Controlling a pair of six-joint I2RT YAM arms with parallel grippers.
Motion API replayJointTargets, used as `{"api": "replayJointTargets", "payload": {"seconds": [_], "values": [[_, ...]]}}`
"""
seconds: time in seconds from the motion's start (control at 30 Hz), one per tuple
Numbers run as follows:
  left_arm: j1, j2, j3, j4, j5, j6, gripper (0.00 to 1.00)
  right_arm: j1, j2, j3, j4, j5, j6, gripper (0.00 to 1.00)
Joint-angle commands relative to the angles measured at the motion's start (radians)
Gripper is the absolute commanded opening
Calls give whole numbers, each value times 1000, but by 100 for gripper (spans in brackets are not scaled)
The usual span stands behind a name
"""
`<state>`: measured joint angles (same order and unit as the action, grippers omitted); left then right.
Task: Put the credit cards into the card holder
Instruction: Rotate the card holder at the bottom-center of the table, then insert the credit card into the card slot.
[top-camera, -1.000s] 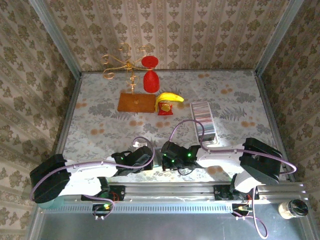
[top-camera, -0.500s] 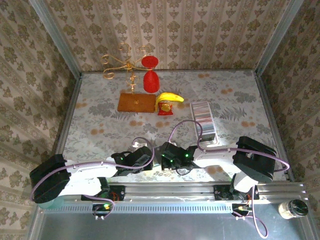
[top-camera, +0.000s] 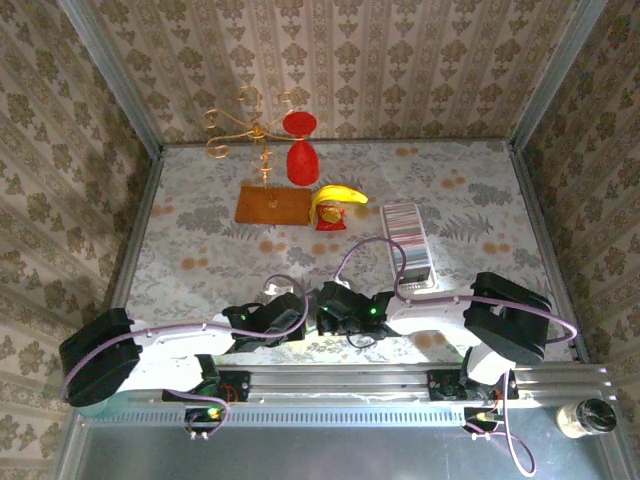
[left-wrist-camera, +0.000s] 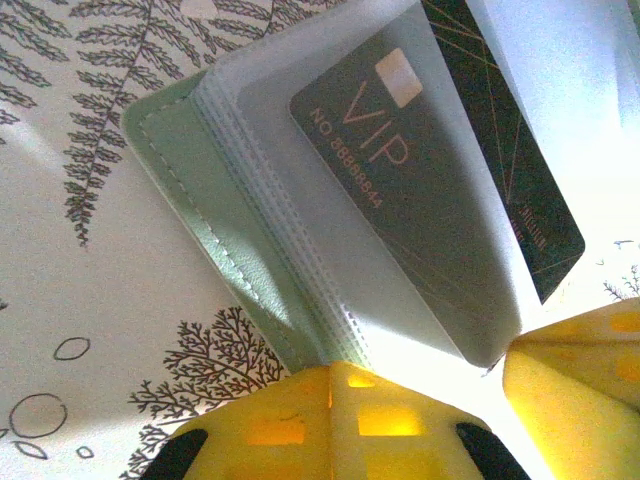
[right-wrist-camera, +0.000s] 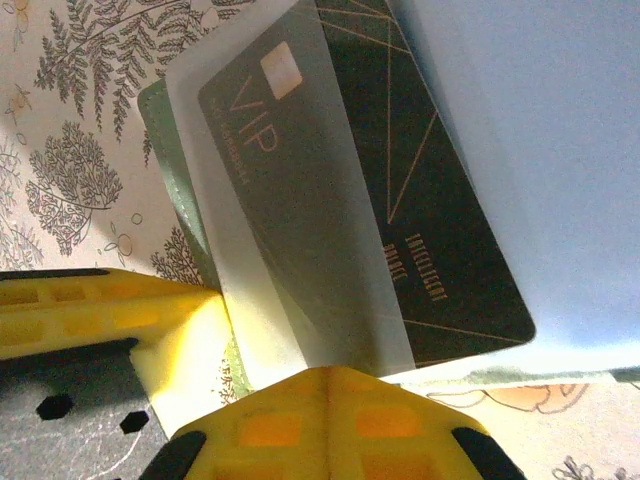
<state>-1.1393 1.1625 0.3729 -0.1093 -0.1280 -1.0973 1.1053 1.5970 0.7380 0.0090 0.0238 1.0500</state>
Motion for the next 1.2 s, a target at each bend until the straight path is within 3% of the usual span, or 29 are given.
{"api": "replayJointTargets", "payload": {"seconds": [0.0,0.2,0.47,0.7,1.17], "values": [[-11,-18,-25,-27,-18,-12,7,5,-82,-13,-80,60,-30,9],[-12,-40,-29,-33,-25,-12,8,-87,-125,-20,-95,52,-59,19],[-11,-29,-24,-27,-25,-10,8,-192,14,71,-85,-58,-119,29],[-11,-29,-29,-26,-23,-12,8,-183,78,75,-32,-139,-86,29],[-12,-21,-38,-12,-16,-18,8,-145,18,54,-25,-98,-57,26]]}}
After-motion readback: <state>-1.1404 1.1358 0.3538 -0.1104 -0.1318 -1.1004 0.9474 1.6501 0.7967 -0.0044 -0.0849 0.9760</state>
